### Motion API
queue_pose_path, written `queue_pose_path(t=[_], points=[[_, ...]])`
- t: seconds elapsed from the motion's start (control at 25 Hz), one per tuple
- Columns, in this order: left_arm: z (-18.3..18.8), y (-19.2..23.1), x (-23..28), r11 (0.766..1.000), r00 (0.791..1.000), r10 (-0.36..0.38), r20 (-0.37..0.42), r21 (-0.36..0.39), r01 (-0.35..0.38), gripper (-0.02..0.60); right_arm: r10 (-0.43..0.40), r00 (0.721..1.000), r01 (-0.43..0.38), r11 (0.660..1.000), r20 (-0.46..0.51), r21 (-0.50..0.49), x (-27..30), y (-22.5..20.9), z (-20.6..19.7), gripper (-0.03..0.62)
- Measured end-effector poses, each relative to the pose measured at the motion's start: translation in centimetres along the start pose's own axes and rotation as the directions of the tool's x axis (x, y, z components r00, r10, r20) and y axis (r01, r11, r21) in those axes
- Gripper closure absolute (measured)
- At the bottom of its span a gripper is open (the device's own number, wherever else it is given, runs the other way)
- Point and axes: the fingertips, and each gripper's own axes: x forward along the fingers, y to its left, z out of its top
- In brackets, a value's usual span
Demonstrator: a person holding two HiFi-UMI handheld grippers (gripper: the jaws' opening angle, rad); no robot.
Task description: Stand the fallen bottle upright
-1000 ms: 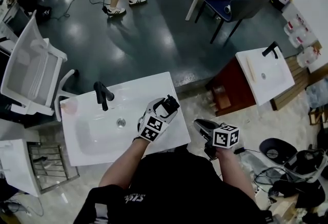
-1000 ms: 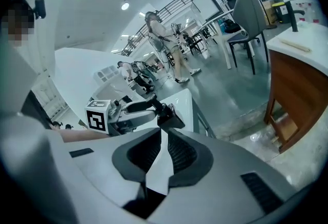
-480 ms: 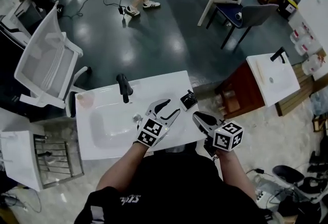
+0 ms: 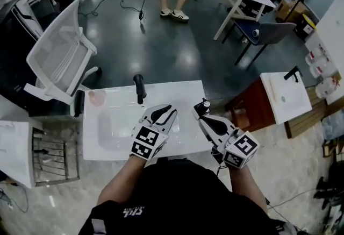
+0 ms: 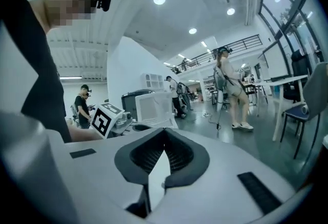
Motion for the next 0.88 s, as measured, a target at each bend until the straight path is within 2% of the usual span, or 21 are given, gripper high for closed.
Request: queue_pose_path(t=[0.08,0.2,0.36,0.56,0.72,0.88], points=[[0.5,0.1,-1.0,0.999,0.999,0.035,-0.005,-0.019,-0.035,0.505,0.066,0.998,-0.066,0.996,0.005,-0.058,-0.3,1.3,0.8,0.58],[1.8,-0.2,-1.9,0.997,0.997,0.077,0.009,-0.026,-0.076,0.517,0.07,0.997,-0.066,0.989,0.02,-0.13,-1.1,1.6,1.7,0.582],[3.4,-0.6,-3.0,0.985,0.985,0.172,0.031,-0.023,-0.172,0.538,0.103,0.994,-0.102,0.994,0.042,-0.027,-4.3,2.0,1.4,0.582],[3.6,-1.9,-3.3,0.972,0.972,0.235,0.013,-0.034,-0.234,0.551,0.065,0.99,-0.062,0.998,0.127,-0.028,-7.9,0.0,2.2,0.582],[3.4,-2.9,-3.0,0.969,0.969,0.246,0.004,-0.02,-0.246,0.552,0.013,0.985,-0.003,0.998,0.172,-0.06,-8.7,-2.1,2.5,0.583],[3.2,-2.7,-3.6,0.972,0.972,0.236,0.001,-0.007,-0.236,0.552,0.031,0.986,-0.023,0.998,0.164,-0.051,-7.7,-1.5,1.7,0.583]])
